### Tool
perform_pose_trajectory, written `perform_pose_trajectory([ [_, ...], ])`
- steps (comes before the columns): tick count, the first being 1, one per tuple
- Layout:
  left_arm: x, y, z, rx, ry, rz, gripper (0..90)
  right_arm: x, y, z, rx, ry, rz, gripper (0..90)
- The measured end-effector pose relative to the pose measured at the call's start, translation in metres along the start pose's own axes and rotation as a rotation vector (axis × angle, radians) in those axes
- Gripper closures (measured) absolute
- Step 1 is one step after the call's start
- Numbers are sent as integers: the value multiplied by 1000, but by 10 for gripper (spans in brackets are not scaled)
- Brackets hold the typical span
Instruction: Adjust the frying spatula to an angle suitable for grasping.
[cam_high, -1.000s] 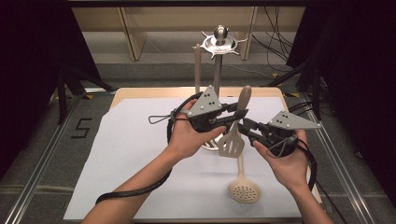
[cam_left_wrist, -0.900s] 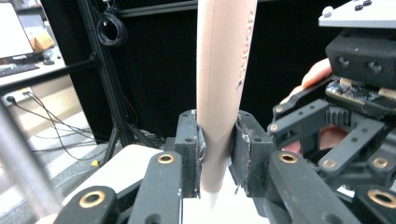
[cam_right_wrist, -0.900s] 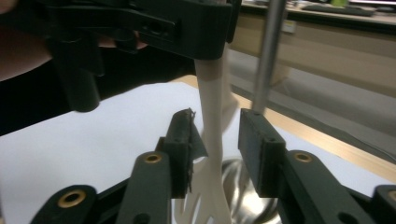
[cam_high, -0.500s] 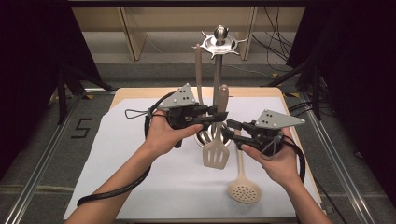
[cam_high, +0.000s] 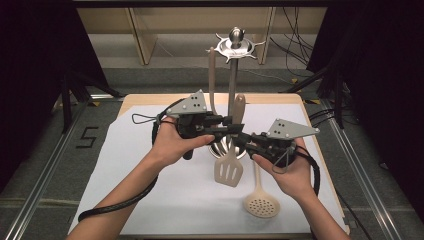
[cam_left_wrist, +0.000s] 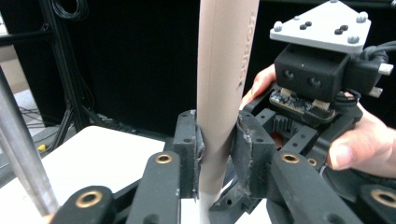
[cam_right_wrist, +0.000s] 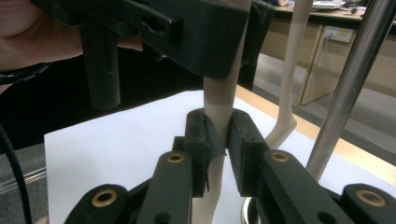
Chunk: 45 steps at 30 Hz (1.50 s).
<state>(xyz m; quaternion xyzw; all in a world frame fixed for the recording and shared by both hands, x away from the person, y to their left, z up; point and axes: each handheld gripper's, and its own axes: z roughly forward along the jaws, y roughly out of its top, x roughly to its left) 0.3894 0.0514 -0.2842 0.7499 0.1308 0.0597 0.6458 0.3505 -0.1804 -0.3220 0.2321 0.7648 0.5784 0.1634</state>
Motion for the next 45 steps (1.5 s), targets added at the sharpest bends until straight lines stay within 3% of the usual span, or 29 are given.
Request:
perform_pose_trajectory([
  [3,1,1,-2,-36,19,-9,584,4,1,0,7,-15,27,794],
  [5,2,0,-4,-52,24,-8,554,4,1,1,-5,-28,37,794],
  [7,1,-3,-5,-56,30,-2,540,4,1,0,3,-8,86,794],
  [8,1,-5,-6,-58,32,5,540,3,1,0,8,-10,84,794],
  [13,4,-9,-9,-63,13,29,615,7,3,2,17,18,132,794],
  [18,2,-8,-12,-65,-18,35,716,8,4,3,12,46,139,794],
  [25,1,-6,-16,-59,-13,17,728,5,5,5,6,77,96,788],
  [29,5,-3,-18,-45,16,14,731,3,4,3,2,42,105,659],
  [35,14,0,-24,-29,98,15,735,-2,-4,-6,15,-18,75,650],
  [37,16,2,-25,-19,115,27,736,-3,-8,-8,25,-38,91,645],
  [42,24,8,-27,-6,139,39,737,-11,-19,-17,24,-82,98,633],
  [44,26,10,-28,-2,143,42,737,-12,-22,-20,24,-95,129,630],
  [45,27,11,-28,-2,145,46,737,-15,-24,-22,23,-94,108,628],
])
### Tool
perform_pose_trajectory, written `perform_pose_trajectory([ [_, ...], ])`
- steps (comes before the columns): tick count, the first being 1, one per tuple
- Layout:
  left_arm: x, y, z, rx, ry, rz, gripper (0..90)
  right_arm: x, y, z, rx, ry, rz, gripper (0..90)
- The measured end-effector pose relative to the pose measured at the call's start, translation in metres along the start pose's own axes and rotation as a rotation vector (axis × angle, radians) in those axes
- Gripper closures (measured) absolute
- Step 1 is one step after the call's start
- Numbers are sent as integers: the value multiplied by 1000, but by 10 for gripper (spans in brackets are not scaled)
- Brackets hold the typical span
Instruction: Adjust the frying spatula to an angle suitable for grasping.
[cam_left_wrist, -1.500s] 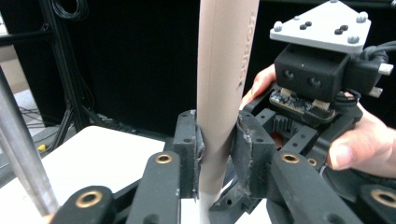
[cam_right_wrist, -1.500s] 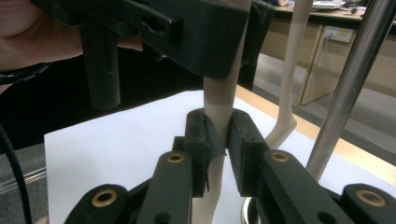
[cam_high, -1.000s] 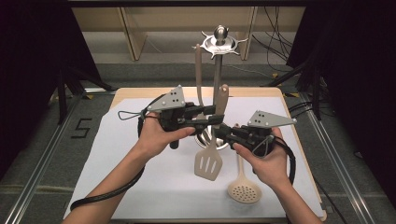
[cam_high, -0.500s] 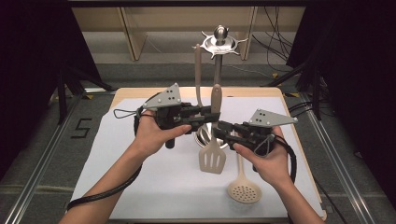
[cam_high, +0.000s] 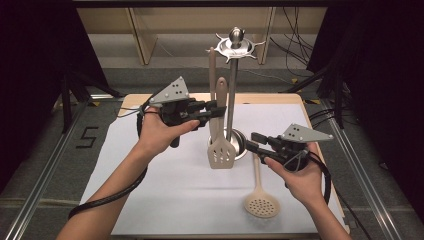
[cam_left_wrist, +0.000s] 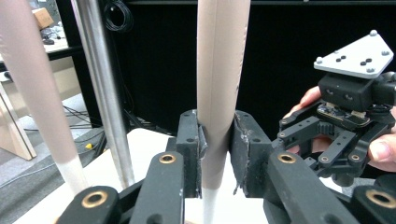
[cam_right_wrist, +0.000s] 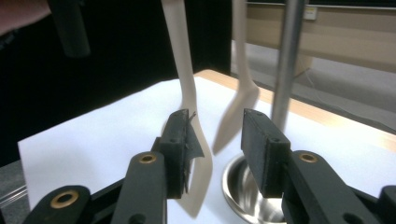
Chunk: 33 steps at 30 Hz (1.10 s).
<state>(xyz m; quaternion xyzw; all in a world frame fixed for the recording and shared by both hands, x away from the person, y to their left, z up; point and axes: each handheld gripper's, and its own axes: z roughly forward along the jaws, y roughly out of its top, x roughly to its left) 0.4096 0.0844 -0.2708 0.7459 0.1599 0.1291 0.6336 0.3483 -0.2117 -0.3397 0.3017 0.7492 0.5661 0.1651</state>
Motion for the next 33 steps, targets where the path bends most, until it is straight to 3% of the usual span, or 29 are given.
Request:
perform_pose_trajectory([
  [2,1,2,0,2,2,3,738,-1,-3,-3,9,-19,20,625],
  [8,3,3,0,4,4,-1,738,-8,-12,-8,23,-104,-25,610],
  [9,4,4,0,3,2,-6,738,-8,-14,-8,29,-90,5,607],
  [11,5,5,0,0,0,-9,738,-9,-18,-10,39,-105,28,603],
  [15,6,9,1,1,2,3,738,-15,-22,-13,31,-121,14,600],
  [16,7,10,1,2,2,5,738,-14,-23,-14,35,-108,45,600],
  [21,9,14,4,17,-4,17,738,-19,-24,-17,33,-128,27,598],
  [23,11,15,6,25,-2,23,738,-18,-25,-17,15,-142,50,598],
  [26,13,17,8,37,-6,26,738,-20,-24,-18,18,-123,36,598],
  [28,14,18,8,41,-6,29,738,-19,-25,-19,30,-124,58,598],
  [29,14,18,8,41,-5,30,738,-21,-25,-18,16,-126,38,598],
  [33,15,19,8,44,-7,30,738,-22,-27,-20,32,-141,42,597],
])
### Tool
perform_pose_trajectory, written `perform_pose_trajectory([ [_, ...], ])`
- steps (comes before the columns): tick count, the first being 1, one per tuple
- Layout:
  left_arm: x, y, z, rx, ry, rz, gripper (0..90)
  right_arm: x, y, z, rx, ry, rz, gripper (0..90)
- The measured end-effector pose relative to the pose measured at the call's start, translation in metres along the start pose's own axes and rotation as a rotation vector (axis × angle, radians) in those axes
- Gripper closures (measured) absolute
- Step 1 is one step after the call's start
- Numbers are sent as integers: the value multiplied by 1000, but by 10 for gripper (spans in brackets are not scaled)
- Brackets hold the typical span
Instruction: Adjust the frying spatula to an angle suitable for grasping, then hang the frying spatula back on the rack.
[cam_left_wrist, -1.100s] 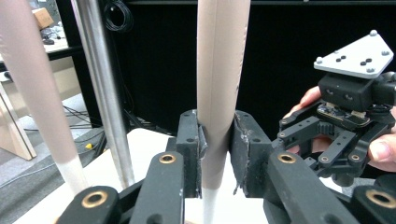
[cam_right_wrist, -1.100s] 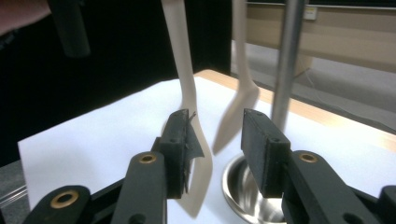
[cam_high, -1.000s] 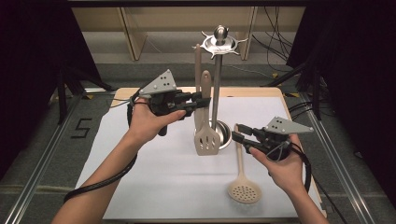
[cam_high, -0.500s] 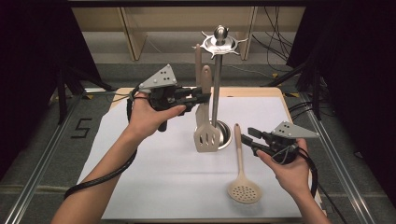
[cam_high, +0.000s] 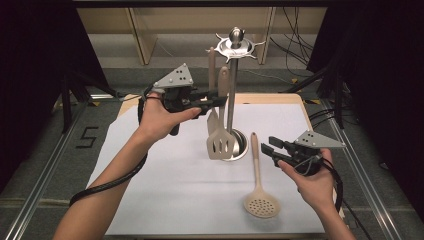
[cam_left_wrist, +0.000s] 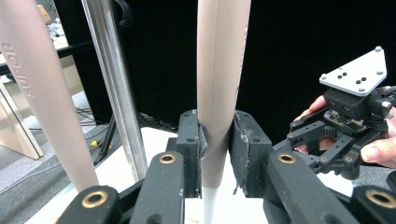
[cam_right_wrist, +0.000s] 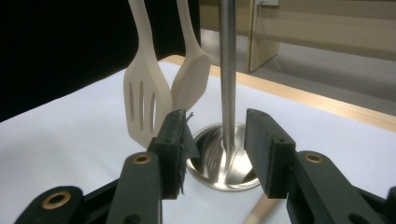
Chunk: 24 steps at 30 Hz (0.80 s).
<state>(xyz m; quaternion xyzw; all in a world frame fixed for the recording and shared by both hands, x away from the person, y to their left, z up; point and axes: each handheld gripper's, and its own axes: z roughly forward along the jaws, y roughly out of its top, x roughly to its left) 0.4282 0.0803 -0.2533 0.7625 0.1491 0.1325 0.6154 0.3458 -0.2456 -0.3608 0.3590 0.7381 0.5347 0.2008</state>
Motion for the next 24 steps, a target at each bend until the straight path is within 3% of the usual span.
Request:
perform_pose_trajectory([
  [12,7,3,-1,15,7,5,739,1,-1,0,11,-2,36,596],
  [15,7,3,0,20,5,8,739,-2,0,2,-20,-14,-8,596],
  [16,7,4,0,21,5,8,739,1,1,1,10,7,32,596],
  [17,7,4,0,22,4,9,738,1,1,1,10,8,36,595],
  [18,7,5,0,24,3,10,739,-2,1,2,-11,5,-9,595],
  [21,8,7,2,33,1,11,739,-2,2,2,-2,4,-3,595],
  [22,8,7,3,35,2,10,738,-1,1,2,2,13,25,595],
  [24,8,8,4,41,2,14,738,-3,2,3,-3,14,11,595],
])
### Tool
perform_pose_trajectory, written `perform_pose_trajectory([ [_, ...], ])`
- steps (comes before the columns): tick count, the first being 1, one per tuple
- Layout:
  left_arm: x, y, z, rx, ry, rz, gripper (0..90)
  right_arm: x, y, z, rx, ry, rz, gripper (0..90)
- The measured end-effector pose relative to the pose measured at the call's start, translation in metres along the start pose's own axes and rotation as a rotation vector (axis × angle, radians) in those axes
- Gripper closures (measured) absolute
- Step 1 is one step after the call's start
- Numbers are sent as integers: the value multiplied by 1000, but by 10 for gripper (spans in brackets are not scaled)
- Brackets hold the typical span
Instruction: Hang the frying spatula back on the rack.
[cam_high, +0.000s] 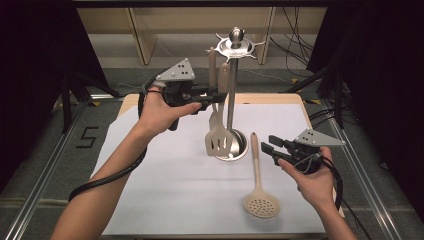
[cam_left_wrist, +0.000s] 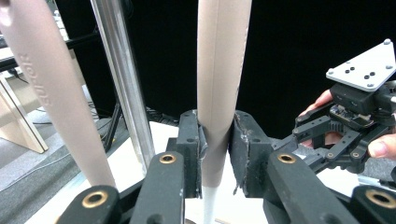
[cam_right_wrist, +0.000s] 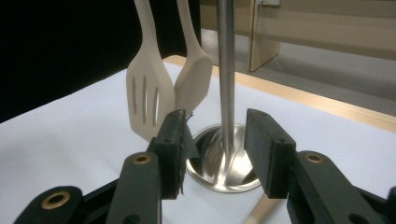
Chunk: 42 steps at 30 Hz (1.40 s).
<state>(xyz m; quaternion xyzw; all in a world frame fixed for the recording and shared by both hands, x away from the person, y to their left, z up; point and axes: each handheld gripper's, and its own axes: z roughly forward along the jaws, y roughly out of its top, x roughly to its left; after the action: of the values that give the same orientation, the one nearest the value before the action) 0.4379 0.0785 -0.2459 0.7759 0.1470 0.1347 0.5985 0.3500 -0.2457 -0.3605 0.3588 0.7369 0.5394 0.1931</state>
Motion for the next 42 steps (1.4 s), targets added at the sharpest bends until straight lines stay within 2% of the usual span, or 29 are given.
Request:
perform_pose_trajectory([
  [2,1,0,0,0,1,-6,738,-1,0,-1,-12,-18,-21,595],
  [3,1,0,0,-1,-1,-9,739,0,0,-1,-22,-23,-6,595],
  [6,3,0,1,4,1,-14,739,1,0,-4,2,-3,20,595],
  [8,4,1,1,7,1,-11,739,-2,1,-2,-14,-10,-14,595],
  [10,5,1,2,7,-2,-14,738,0,1,-2,-5,-2,0,595],
  [13,7,2,3,7,-5,-17,739,-1,1,-1,-13,-8,-14,595],
  [15,8,2,3,7,-8,-28,739,0,1,-2,-1,-2,-1,595],
  [16,8,2,4,11,-11,-28,739,0,1,-1,-16,-15,-21,595],
  [17,9,2,4,14,-15,-31,739,2,1,-1,4,4,11,595],
  [18,10,2,5,17,-18,-34,739,2,1,-1,4,5,15,594],
  [19,10,2,6,16,-23,-41,739,3,0,-1,6,-11,12,594],
  [20,11,2,7,18,-26,-42,739,4,0,-2,12,0,31,594],
  [22,12,1,8,17,-31,-50,738,2,0,-1,5,0,7,594],
  [23,13,1,8,19,-35,-54,739,0,0,0,-19,-8,-21,594],
  [24,13,1,8,20,-40,-59,738,1,1,-3,6,-13,-5,594],
  [27,15,0,9,14,-65,-77,737,0,1,-1,-18,-22,-31,594],
  [28,16,0,9,15,-73,-80,737,2,0,-2,2,-9,12,594],
  [29,17,0,9,14,-78,-85,737,2,0,-3,10,-10,16,594],
  [31,19,0,9,12,-93,-96,736,2,0,-1,-16,-20,0,594],
  [34,20,-1,9,9,-108,-109,734,3,0,-3,-4,-18,23,594],
  [37,22,-1,8,11,-110,-122,731,2,0,-3,7,-1,22,594],
  [39,23,-1,8,7,-115,-132,729,2,0,-4,16,-8,22,593],
  [40,24,-2,8,2,-118,-146,727,3,-1,-3,7,-14,19,594],
  [41,24,-2,8,-1,-122,-153,724,1,-1,-2,-3,-6,4,593],
  [42,25,-3,8,-7,-128,-166,722,1,-1,-2,1,5,8,594],
])
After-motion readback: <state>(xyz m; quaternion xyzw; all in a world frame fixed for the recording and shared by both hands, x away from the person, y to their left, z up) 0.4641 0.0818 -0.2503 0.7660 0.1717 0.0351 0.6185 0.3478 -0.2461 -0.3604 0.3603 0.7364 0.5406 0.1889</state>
